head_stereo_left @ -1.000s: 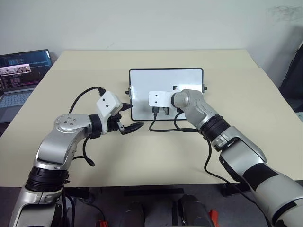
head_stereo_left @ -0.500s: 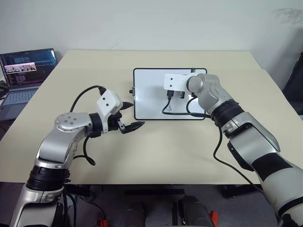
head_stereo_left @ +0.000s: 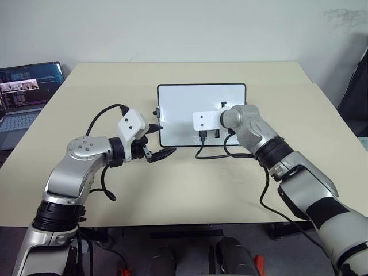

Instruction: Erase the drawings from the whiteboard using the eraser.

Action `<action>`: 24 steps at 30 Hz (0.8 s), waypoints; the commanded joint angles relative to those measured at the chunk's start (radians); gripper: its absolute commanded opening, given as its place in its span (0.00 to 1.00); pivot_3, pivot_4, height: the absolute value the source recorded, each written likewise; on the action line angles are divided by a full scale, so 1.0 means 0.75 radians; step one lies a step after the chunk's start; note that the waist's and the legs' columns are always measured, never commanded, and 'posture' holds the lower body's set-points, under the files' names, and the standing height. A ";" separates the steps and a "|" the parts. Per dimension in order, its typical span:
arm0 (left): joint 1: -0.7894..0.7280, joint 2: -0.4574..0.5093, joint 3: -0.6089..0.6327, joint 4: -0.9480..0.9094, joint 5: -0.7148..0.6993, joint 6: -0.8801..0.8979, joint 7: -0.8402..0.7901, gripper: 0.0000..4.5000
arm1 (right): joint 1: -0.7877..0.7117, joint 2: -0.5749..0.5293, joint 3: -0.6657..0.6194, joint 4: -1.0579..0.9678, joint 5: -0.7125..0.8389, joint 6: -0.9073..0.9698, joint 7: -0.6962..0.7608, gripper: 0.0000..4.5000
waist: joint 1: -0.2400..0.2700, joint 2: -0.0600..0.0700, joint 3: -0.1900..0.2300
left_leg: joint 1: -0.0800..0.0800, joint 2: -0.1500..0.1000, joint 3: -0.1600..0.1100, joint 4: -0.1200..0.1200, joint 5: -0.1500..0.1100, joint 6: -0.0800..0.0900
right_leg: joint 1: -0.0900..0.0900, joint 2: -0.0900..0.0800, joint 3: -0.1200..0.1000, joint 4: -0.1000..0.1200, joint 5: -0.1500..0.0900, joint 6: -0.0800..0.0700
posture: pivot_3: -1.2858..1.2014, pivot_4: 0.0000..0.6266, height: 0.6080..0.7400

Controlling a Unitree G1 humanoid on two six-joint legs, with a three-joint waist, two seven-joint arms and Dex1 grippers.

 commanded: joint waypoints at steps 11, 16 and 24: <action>-0.033 0.073 0.074 -0.002 -0.012 -0.005 -0.025 1.00 | -0.011 -0.158 -0.243 -0.186 0.138 0.141 0.076 0.25 | 0.008 0.001 0.005 | -0.015 0.000 -0.001 0.000 0.000 0.000 | -0.012 0.000 -0.001 -0.002 0.000 0.000 | 0.52 0.24 1.00; -0.065 0.134 0.099 0.052 0.004 -0.027 -0.046 1.00 | 0.061 -0.271 -0.369 -0.442 0.268 0.278 0.222 0.25 | 0.010 0.001 0.005 | -0.036 0.000 -0.001 -0.002 -0.001 -0.001 | -0.031 0.000 -0.003 -0.005 0.004 -0.006 | 0.52 0.24 1.00; -0.089 0.221 0.104 0.037 -0.013 -0.015 -0.118 1.00 | 0.077 -0.325 -0.459 -0.509 0.402 0.339 0.250 0.25 | 0.007 0.002 0.006 | -0.038 0.000 0.001 -0.007 -0.004 -0.003 | -0.031 -0.001 -0.002 -0.018 0.002 -0.005 | 0.52 0.24 1.00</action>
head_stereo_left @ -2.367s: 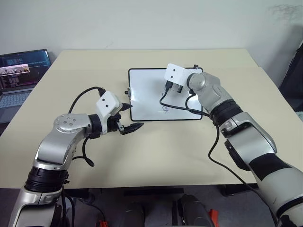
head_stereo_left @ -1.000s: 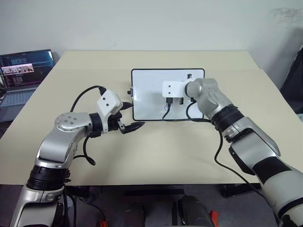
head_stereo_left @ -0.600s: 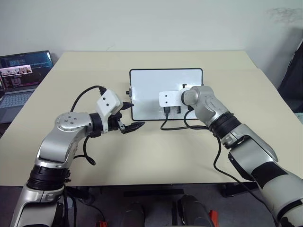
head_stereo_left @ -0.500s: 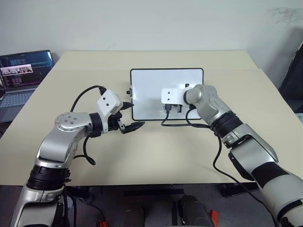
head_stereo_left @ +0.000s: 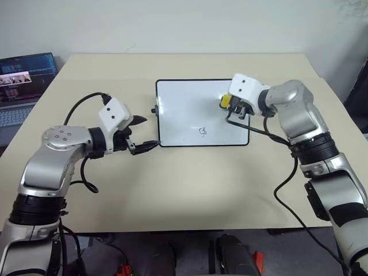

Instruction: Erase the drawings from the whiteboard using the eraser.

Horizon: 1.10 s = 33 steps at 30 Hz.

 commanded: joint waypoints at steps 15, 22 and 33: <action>-0.018 0.020 0.032 -0.053 -0.013 -0.009 -0.023 1.00 | 0.038 -0.110 -0.033 -0.138 0.108 -0.022 0.040 0.25 | -0.001 0.000 0.000 | 0.000 0.000 0.000 0.000 0.000 0.000 | 0.000 0.000 0.000 0.001 0.000 0.000 | 0.52 0.24 1.00; -0.019 0.012 0.030 -0.063 -0.019 -0.002 -0.018 1.00 | 0.018 -0.071 -0.026 -0.135 0.132 -0.023 0.016 0.25 | 0.000 0.000 0.000 | 0.000 0.000 0.000 0.001 0.000 0.000 | 0.001 0.000 0.000 0.001 0.000 0.000 | 0.52 0.24 1.00; 0.020 0.025 0.028 -0.085 -0.013 0.014 -0.018 1.00 | 0.022 -0.002 -0.011 -0.153 0.151 -0.015 0.000 0.25 | -0.002 0.000 0.000 | 0.000 0.000 0.000 0.002 0.000 0.000 | 0.001 0.000 0.000 0.001 0.000 0.000 | 0.52 0.24 1.00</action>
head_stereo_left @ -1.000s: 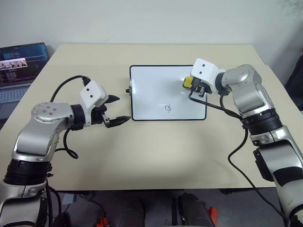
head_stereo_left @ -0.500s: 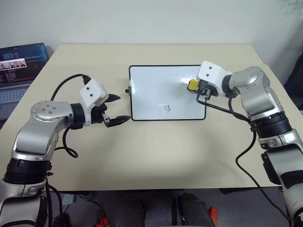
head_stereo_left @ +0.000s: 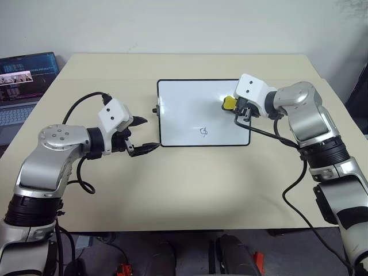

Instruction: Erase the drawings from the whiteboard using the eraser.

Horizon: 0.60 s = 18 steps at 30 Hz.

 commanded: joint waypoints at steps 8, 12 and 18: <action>0.036 -0.009 -0.009 -0.016 0.012 0.007 0.015 1.00 | -0.013 0.199 0.120 -0.032 -0.089 0.044 -0.179 0.25 | 0.001 0.000 0.000 | 0.001 0.000 0.000 0.004 0.000 0.000 | 0.000 0.000 0.000 0.007 0.000 0.000 | 0.52 0.24 1.00; 0.044 -0.023 -0.034 0.008 0.026 0.001 0.012 1.00 | -0.059 0.230 0.156 0.131 -0.158 -0.016 -0.301 0.25 | 0.004 0.000 0.000 | 0.002 0.000 -0.001 0.006 0.000 0.000 | 0.000 0.000 0.000 0.012 0.000 0.000 | 0.52 0.24 1.00; 0.054 -0.033 -0.032 -0.008 0.018 0.012 0.014 1.00 | -0.117 0.245 0.240 0.315 -0.281 -0.095 -0.419 0.25 | 0.001 0.000 0.000 | 0.004 -0.001 -0.001 0.007 0.001 0.000 | 0.000 0.000 0.001 0.016 0.000 0.000 | 0.52 0.24 1.00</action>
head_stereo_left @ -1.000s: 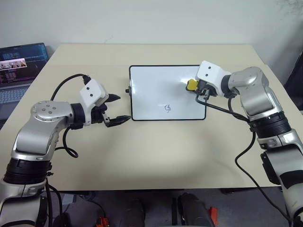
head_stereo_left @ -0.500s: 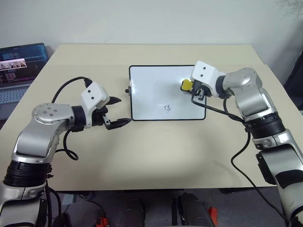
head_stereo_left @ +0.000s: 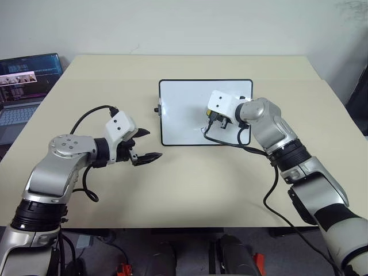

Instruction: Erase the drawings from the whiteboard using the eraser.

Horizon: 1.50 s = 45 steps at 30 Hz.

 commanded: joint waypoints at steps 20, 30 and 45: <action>-0.002 -0.006 0.014 -0.042 -0.009 -0.004 0.023 1.00 | 0.121 0.088 0.264 -0.135 -0.202 0.005 0.227 0.25 | -0.006 -0.002 -0.002 | 0.010 0.000 0.000 0.000 0.001 0.001 | 0.007 0.001 0.001 0.003 0.000 0.000 | 0.52 0.24 1.00; -0.033 -0.020 -0.009 -0.012 0.002 -0.021 0.011 1.00 | -0.044 0.060 0.185 0.068 -0.236 -0.010 0.015 0.25 | -0.002 -0.002 -0.002 | 0.010 0.000 0.000 0.000 0.006 -0.001 | 0.007 0.001 0.001 0.003 0.003 -0.002 | 0.52 0.24 1.00; -0.034 -0.027 -0.008 -0.015 0.004 -0.025 0.009 1.00 | 0.103 0.021 0.342 -0.141 -0.295 -0.081 0.268 0.25 | -0.006 -0.003 -0.002 | 0.010 0.000 0.000 -0.001 0.006 -0.001 | 0.007 0.001 0.001 0.003 0.003 -0.002 | 0.52 0.24 1.00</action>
